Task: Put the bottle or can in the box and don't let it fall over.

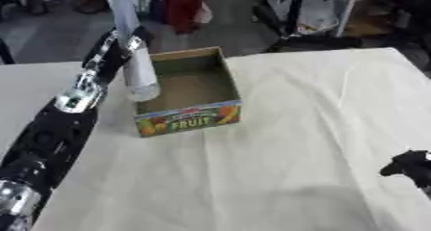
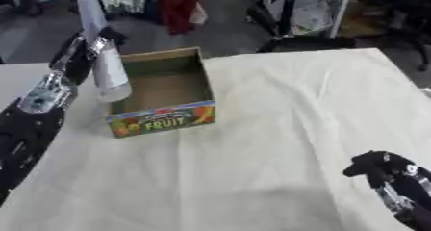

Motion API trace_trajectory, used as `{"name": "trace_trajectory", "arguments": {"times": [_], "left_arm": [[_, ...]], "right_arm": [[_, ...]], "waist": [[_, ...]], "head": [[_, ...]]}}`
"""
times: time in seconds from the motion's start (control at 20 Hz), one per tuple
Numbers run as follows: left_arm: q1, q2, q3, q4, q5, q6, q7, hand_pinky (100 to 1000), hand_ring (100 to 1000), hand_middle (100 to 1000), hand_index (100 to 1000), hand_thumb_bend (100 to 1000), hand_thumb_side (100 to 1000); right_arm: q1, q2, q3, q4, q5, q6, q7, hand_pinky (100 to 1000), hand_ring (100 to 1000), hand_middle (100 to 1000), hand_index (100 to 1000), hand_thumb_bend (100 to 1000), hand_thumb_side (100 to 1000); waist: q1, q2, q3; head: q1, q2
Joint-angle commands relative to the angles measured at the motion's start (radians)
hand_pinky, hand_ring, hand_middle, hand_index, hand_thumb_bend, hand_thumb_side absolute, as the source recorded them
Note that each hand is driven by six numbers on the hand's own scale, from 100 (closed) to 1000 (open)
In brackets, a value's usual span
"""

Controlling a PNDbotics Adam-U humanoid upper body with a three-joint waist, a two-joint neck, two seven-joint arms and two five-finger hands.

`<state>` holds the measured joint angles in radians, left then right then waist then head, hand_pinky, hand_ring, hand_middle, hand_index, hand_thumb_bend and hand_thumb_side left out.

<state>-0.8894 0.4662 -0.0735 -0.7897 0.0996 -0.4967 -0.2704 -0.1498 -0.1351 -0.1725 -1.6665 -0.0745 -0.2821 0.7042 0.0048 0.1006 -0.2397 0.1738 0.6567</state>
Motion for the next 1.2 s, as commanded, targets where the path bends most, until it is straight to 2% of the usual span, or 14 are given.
{"name": "trace_trajectory", "arguments": {"times": [0.05,0.2,0.6,0.65,0.8,0.85,0.9,1.15,1.2], "left_arm": [[-0.018,0.042,-0.067,-0.038,-0.052,-0.014,-0.002,963,995,941,1000,228,1000],[-0.009,0.055,-0.097,-0.070,-0.100,-0.023,-0.044,974,1000,972,1000,236,1000],[0.037,0.063,-0.058,-0.143,-0.231,0.023,0.008,950,999,959,1000,250,1000],[0.052,0.064,-0.049,-0.165,-0.243,0.021,0.018,929,989,936,1000,215,1000],[0.116,0.067,-0.021,-0.235,-0.225,-0.002,0.031,890,964,899,1000,214,977],[0.140,0.065,-0.010,-0.259,-0.212,-0.007,0.035,864,939,874,1000,262,971],[0.165,0.060,0.001,-0.284,-0.197,-0.007,0.040,854,932,869,1000,219,955],[0.296,0.058,0.026,-0.416,-0.117,0.009,0.046,848,929,865,1000,226,939],[0.322,0.051,0.035,-0.441,-0.101,0.016,0.050,825,890,820,1000,221,912]], "right_arm": [[-0.014,-0.009,0.000,-0.023,-0.008,-0.003,0.005,673,629,554,698,100,514],[-0.013,-0.009,-0.003,-0.022,-0.008,-0.003,0.003,673,629,553,698,100,514],[-0.012,-0.009,-0.008,-0.023,-0.006,-0.005,-0.002,673,629,553,697,100,512],[-0.012,-0.008,-0.010,-0.023,-0.005,-0.005,-0.004,673,629,553,697,100,512],[-0.011,-0.010,-0.017,-0.024,-0.003,-0.004,-0.010,673,629,554,697,100,514],[-0.011,-0.011,-0.019,-0.025,-0.002,-0.004,-0.012,673,630,554,697,100,513],[-0.011,-0.012,-0.022,-0.025,-0.001,-0.004,-0.015,673,630,554,697,100,514],[-0.009,-0.015,-0.025,-0.026,0.002,-0.006,-0.021,673,630,554,698,100,514],[-0.009,-0.017,-0.031,-0.027,0.002,-0.007,-0.025,673,629,554,700,100,515]], "waist": [[-0.001,-0.014,0.000],[-0.002,-0.014,0.003],[-0.005,-0.014,0.016],[-0.006,-0.013,0.020],[-0.005,-0.010,0.036],[-0.005,-0.008,0.043],[-0.005,-0.005,0.050],[-0.005,-0.004,0.061],[-0.004,0.003,0.069]], "head": [[0.002,-0.013],[-0.001,-0.013],[-0.009,-0.015],[-0.013,-0.015],[-0.026,-0.018],[-0.031,-0.019],[-0.035,-0.021],[-0.041,-0.020],[-0.046,-0.022]]}}
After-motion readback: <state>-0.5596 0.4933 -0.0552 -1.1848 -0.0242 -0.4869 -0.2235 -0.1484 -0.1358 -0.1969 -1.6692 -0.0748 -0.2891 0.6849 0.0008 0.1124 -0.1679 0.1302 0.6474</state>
